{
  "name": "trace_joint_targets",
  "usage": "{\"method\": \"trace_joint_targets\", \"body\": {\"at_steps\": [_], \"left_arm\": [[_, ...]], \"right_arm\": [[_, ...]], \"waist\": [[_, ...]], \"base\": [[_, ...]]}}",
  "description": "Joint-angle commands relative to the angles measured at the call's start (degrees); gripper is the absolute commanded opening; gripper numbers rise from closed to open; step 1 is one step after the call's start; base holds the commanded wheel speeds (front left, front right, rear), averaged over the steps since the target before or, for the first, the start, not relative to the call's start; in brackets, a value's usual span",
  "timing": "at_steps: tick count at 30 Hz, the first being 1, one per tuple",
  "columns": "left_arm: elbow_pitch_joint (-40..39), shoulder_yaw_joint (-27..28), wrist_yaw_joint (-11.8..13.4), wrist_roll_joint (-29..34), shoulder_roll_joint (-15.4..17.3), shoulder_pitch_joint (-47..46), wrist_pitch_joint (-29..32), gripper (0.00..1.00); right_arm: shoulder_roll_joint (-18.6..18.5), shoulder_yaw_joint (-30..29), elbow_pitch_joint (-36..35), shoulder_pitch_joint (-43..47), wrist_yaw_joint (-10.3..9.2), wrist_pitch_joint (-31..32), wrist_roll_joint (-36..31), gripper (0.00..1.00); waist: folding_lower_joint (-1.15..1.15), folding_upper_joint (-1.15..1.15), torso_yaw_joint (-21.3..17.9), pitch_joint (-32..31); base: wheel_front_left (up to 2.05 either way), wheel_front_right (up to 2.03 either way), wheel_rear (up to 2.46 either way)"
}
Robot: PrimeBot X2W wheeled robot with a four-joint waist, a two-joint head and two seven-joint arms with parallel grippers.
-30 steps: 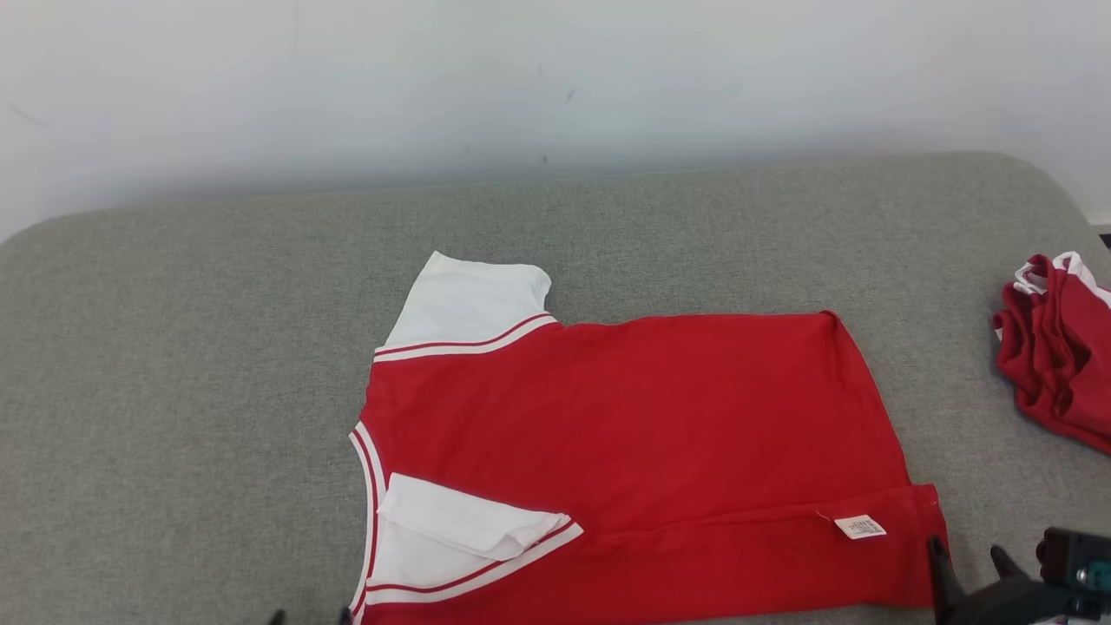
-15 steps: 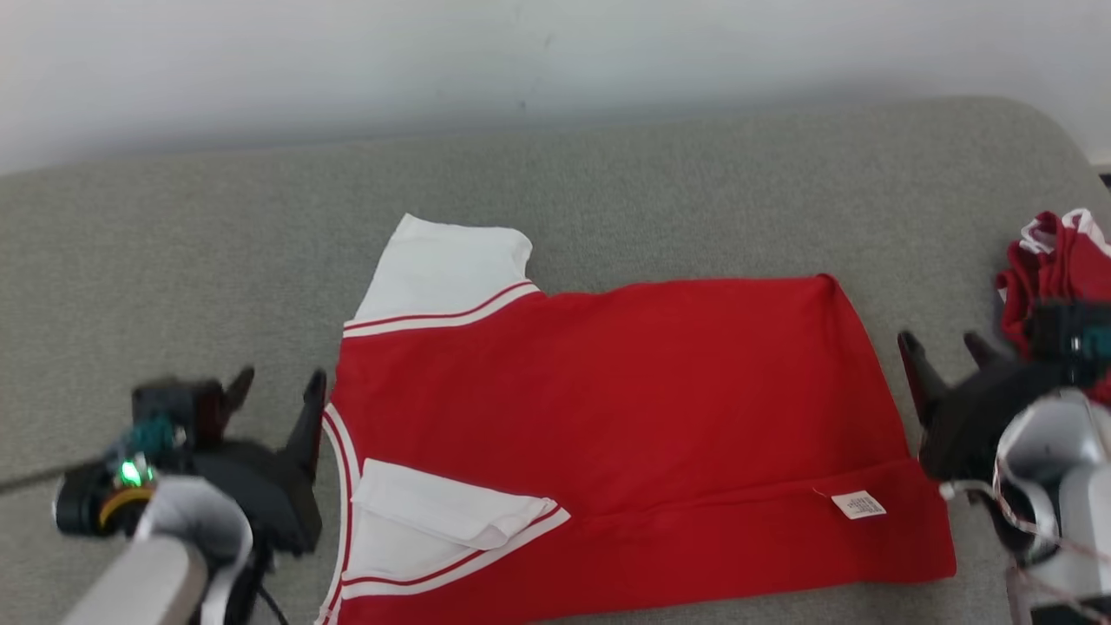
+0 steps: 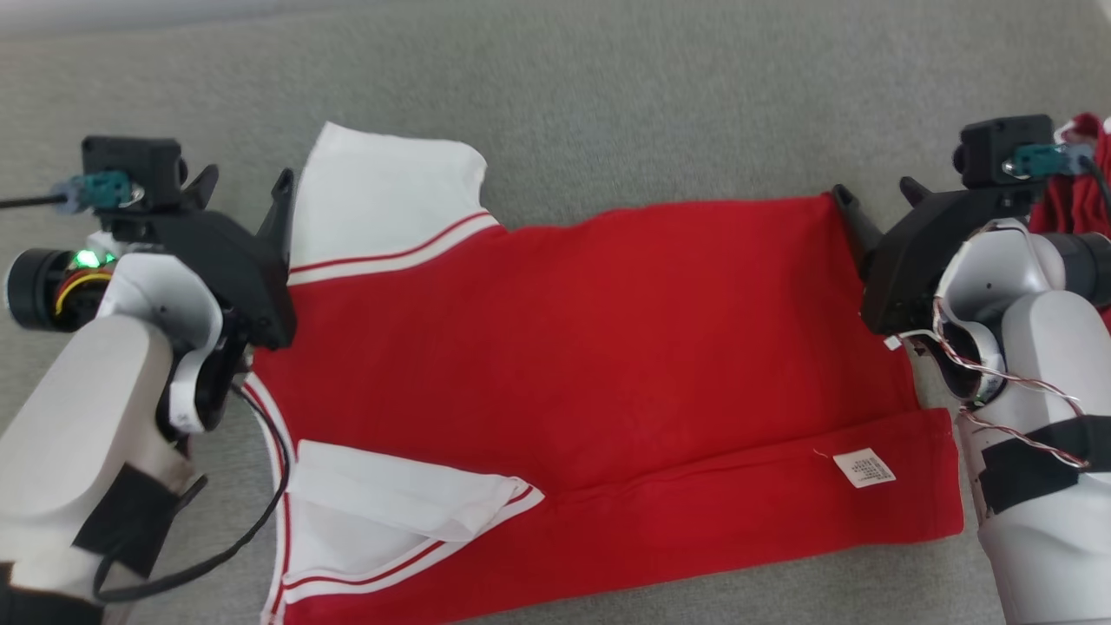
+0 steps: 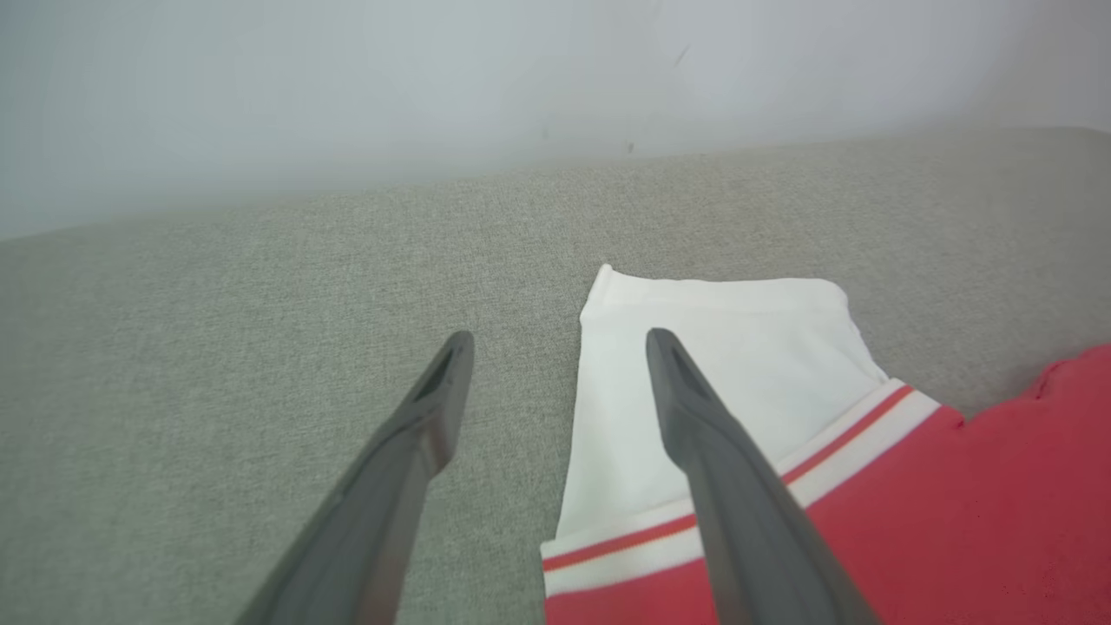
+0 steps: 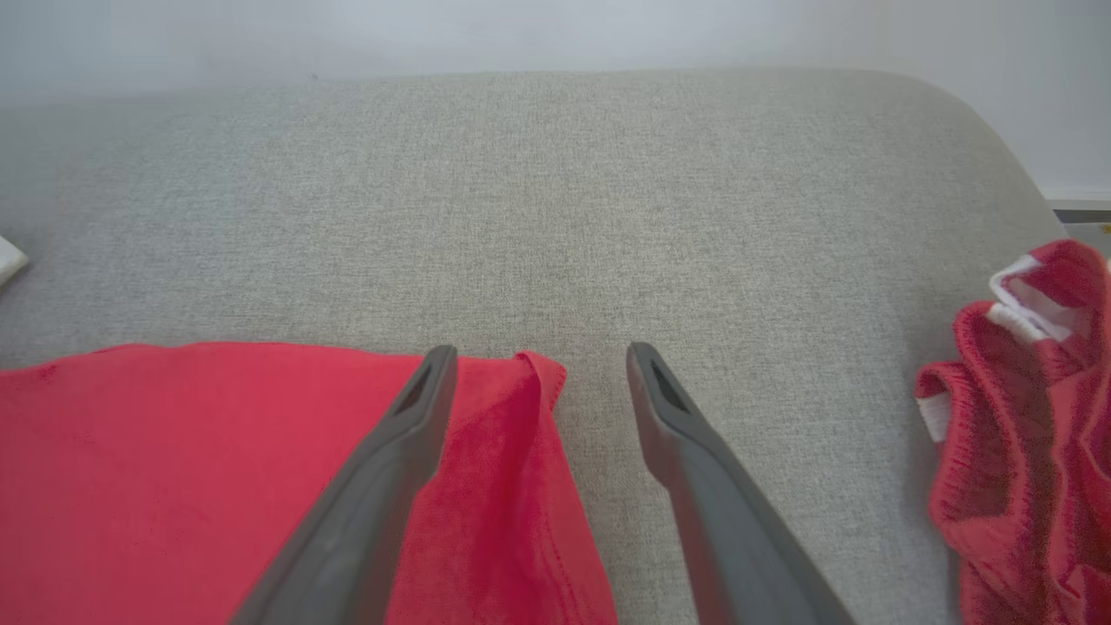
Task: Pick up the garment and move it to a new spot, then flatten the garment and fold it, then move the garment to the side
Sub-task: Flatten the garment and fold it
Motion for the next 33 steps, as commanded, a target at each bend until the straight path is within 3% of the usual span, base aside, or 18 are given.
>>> {"method": "trace_joint_targets", "body": {"at_steps": [1, 9, 15, 23, 29, 31, 33], "left_arm": [[1.17, -0.11, -0.11, 0.09, -0.54, -1.11, -0.54, 1.00], [8.75, -1.11, -1.95, 1.01, -2.77, -6.66, -2.22, 1.00], [13.28, -1.30, -1.61, 1.74, -2.46, -9.17, -2.37, 1.00], [18.17, -2.63, -1.58, 3.31, -0.93, -11.91, -0.39, 1.00], [19.91, -3.95, -2.81, 2.17, -1.60, -11.60, 3.71, 1.00], [20.14, -4.35, -3.28, 1.78, -1.73, -11.39, 5.62, 0.86], [20.15, -4.64, -3.85, 1.13, -1.64, -11.12, 7.53, 0.45]], "right_arm": [[-0.22, 0.46, 0.67, -0.79, -0.01, -0.57, 0.69, 1.00], [-0.12, 3.34, 3.12, -5.23, -0.01, -2.39, 1.53, 1.00], [-0.44, 5.29, 3.72, -6.23, -0.01, -3.45, 2.60, 1.00], [-0.23, 7.86, 3.77, -6.74, -0.01, -3.47, 3.05, 1.00], [-0.29, 9.19, 3.20, -7.01, -0.01, -2.73, 3.38, 1.00], [-0.61, 9.55, 3.19, -7.23, -0.01, -2.25, 3.76, 1.00], [-0.72, 9.79, 3.03, -7.79, -0.01, -1.70, 3.72, 1.00]], "waist": [[-0.02, -0.01, -2.00, 3.22], [-0.02, -0.01, -3.32, 5.49], [-0.02, -0.01, -4.49, 6.67], [-0.02, -0.01, -6.29, 7.71], [-0.02, -0.01, -6.64, 8.48], [-0.02, -0.01, -6.63, 8.63], [-0.02, -0.01, -6.58, 8.78]], "base": [[0.00, 0.00, 0.00], [0.00, 0.00, 0.00], [0.00, 0.00, 0.00], [0.00, 0.00, 0.00], [0.00, 0.00, 0.00], [0.00, 0.00, 0.00], [0.00, 0.00, 0.00]]}}
